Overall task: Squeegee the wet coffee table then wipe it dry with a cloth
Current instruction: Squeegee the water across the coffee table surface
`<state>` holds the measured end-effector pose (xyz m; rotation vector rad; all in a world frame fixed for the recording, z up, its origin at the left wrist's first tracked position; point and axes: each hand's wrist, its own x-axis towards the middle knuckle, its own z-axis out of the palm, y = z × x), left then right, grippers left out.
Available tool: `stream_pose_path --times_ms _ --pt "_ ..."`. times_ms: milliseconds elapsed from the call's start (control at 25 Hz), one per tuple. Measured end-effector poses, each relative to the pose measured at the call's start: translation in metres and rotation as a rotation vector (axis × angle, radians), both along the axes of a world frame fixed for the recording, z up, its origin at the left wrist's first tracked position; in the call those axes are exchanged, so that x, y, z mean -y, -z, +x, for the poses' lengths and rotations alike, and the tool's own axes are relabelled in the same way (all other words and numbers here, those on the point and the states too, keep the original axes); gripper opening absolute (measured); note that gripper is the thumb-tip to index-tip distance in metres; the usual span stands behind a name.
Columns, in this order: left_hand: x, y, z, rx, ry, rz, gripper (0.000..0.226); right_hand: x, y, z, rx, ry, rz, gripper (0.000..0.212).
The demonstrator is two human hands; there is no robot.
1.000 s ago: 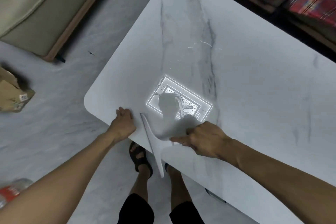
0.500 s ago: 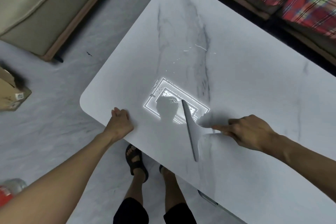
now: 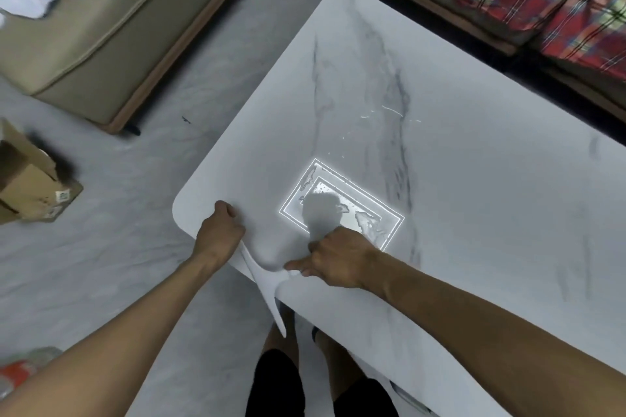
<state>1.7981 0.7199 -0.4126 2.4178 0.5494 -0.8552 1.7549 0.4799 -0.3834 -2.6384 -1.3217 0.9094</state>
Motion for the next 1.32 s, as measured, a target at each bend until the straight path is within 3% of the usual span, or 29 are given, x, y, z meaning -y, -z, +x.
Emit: stream_pose_path --times_ms 120,200,360,440,520,640,760,880,1040,1160,1320 --pt "0.000 0.012 0.023 -0.018 0.057 0.007 0.017 -0.001 0.016 0.026 0.047 0.076 0.006 0.042" --pt "0.006 0.018 0.035 -0.033 0.077 -0.008 0.016 0.020 0.018 0.038 0.053 0.217 0.023 0.040" --pt "0.030 0.026 0.054 0.028 0.273 -0.093 0.036 0.092 0.006 0.031 0.061 0.582 0.100 0.040" --pt "0.046 0.027 0.067 0.038 0.375 -0.084 0.029 0.127 -0.006 0.013 0.101 0.708 0.066 0.045" --pt "0.062 0.029 0.083 -0.090 0.483 -0.012 0.020 0.160 -0.019 -0.010 0.167 0.817 -0.002 0.049" --pt "0.075 0.030 0.102 -0.303 0.493 0.040 0.024 0.193 -0.037 -0.033 0.084 0.981 -0.170 0.043" --pt "0.079 0.025 0.111 -0.335 0.474 0.004 0.022 0.174 -0.045 -0.025 0.035 0.903 -0.152 0.045" --pt "0.072 0.017 0.118 -0.141 0.399 0.035 0.017 0.111 -0.025 0.016 -0.077 0.633 0.006 0.039" --pt "0.055 0.020 0.135 0.082 0.398 0.091 0.017 0.032 0.012 0.070 -0.062 0.342 0.040 0.041" --pt "0.049 0.023 0.149 0.089 0.412 0.041 0.018 0.040 0.025 0.101 -0.004 0.389 0.035 0.041" --pt "0.061 0.025 0.157 0.106 0.472 -0.051 0.019 0.112 0.015 0.113 0.026 0.705 0.003 0.038"
